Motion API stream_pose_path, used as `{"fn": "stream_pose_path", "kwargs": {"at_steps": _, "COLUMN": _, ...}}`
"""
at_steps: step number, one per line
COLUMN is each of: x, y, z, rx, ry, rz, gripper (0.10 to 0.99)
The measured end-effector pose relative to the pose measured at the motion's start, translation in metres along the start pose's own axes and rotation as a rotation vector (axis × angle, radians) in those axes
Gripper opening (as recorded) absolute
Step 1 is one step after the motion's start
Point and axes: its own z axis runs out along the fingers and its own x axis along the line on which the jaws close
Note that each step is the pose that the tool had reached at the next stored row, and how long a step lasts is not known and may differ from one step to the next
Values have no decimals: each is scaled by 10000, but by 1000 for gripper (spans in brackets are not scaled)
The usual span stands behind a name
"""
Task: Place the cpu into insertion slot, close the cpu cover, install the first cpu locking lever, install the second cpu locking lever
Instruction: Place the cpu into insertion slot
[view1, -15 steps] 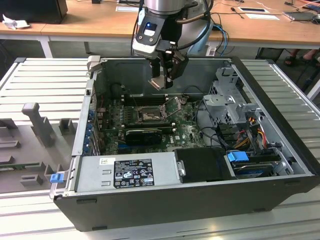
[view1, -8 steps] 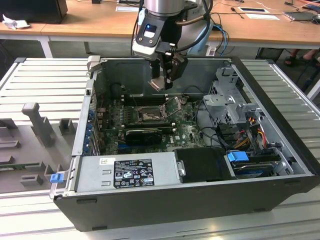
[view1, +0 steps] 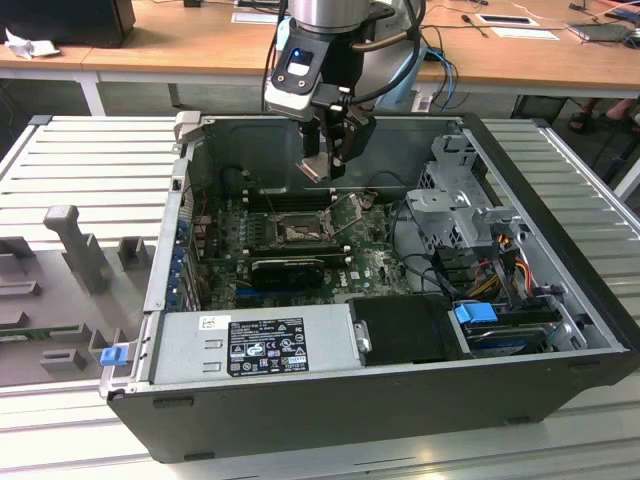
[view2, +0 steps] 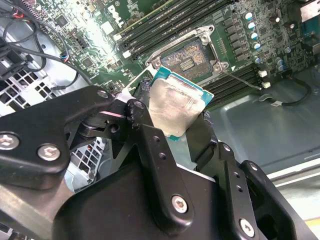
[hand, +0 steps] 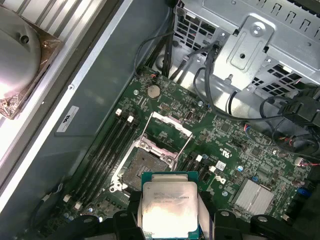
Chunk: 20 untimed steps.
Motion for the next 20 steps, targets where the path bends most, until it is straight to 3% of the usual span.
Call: {"fn": "stream_pose_path", "kwargs": {"at_steps": 20, "x": 0, "y": -2, "z": 17, "rx": -10, "ry": -34, "rz": 436, "gripper": 533}}
